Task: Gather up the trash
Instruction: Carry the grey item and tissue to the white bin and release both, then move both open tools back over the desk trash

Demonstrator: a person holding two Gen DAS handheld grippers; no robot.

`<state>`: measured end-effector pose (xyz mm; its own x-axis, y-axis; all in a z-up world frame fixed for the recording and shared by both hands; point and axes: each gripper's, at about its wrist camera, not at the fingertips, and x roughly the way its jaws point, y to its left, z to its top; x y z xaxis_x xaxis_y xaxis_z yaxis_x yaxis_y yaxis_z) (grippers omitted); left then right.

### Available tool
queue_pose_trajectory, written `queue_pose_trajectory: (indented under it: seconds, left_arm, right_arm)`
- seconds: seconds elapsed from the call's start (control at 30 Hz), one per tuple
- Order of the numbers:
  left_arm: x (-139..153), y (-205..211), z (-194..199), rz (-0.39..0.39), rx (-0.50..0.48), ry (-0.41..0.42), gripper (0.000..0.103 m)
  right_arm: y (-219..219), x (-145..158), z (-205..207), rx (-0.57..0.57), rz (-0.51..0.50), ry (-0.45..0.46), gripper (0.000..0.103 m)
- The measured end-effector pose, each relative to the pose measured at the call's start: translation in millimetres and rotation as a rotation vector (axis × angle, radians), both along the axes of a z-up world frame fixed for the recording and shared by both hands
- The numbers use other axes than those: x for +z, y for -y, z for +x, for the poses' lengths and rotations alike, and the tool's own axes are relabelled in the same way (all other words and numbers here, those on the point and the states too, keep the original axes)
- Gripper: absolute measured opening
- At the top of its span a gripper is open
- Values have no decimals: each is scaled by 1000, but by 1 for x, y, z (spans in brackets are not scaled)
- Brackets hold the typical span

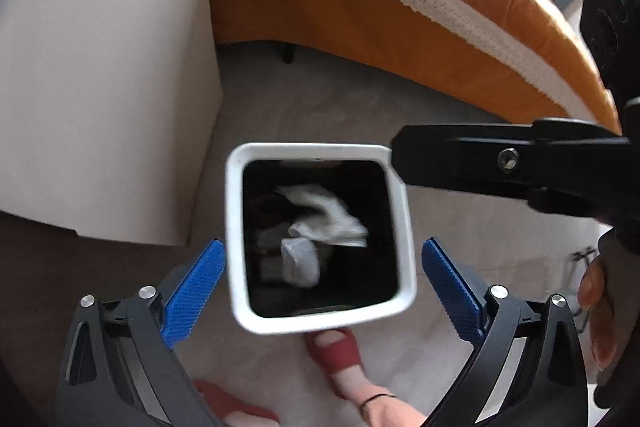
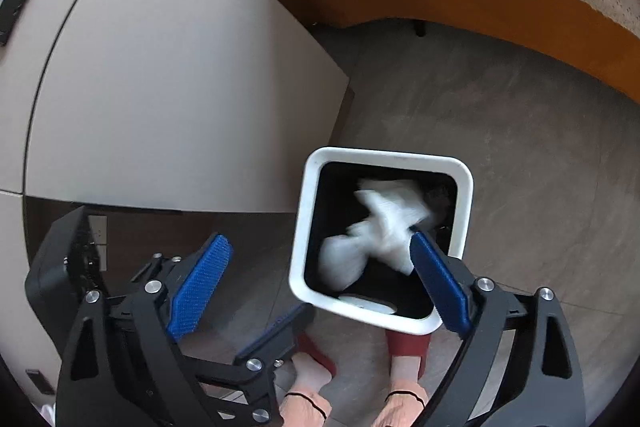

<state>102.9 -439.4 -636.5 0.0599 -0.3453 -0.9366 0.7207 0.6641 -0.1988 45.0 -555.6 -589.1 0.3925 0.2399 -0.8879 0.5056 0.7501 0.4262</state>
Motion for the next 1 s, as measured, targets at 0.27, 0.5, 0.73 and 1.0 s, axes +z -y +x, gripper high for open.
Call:
queue_pose_trajectory:
  seconds: [0.27, 0.5, 0.73, 1.0]
  left_arm:
    - [37, -6, 6, -16, 14, 25, 98]
    - [97, -18, 12, -46, 39, 58, 98]
    - [187, -31, 18, -101, 73, 104, 98]
    - [307, -66, 15, -182, 135, 208, 98]
  right_arm:
    - [0, 30, -8, -27, -44, 9, 98]
    - [0, 87, -7, -17, -78, 45, 98]
    - [-7, 169, -5, -8, -128, 126, 98]
    - [-33, 284, -3, 61, -215, 268, 98]
